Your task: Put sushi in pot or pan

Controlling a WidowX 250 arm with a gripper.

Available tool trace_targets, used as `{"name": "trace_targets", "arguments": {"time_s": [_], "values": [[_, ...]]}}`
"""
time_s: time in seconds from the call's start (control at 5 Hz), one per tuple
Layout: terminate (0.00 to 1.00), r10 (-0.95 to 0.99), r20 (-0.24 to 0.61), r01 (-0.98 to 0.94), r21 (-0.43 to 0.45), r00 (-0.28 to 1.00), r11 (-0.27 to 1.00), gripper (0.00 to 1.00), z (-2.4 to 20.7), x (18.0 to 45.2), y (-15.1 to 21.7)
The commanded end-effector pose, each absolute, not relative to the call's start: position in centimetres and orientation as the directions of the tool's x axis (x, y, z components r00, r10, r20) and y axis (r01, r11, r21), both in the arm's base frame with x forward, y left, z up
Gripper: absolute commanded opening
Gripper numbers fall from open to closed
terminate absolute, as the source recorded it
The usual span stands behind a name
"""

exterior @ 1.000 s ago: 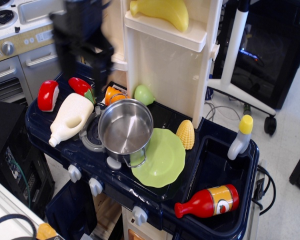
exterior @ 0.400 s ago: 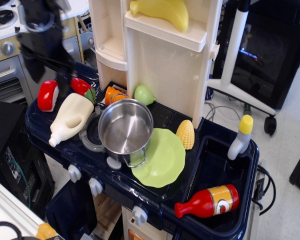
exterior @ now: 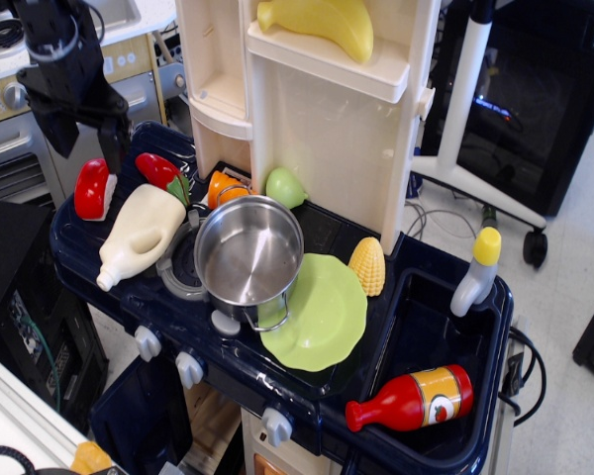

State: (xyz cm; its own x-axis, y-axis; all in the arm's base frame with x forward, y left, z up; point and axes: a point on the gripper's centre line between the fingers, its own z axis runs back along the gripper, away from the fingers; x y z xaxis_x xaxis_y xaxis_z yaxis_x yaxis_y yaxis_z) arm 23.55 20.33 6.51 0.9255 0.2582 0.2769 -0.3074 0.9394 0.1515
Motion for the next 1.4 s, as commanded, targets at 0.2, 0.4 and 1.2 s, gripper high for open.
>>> {"name": "trace_targets", "arguments": {"time_s": [0.2, 0.4, 1.2], "values": [[0.00, 0.298, 0.374, -0.334, 0.034, 0.878, 0.942, 1.00, 4.9, 23.9, 22.3], [0.00, 0.367, 0.410, -0.410, 0.018, 0.835, 0.912, 1.00, 4.0, 24.0, 21.8], [0.00, 0.325, 0.299, -0.374, 0.124, 0.897, 0.919, 0.00, 8.7, 23.8, 22.0]]}}
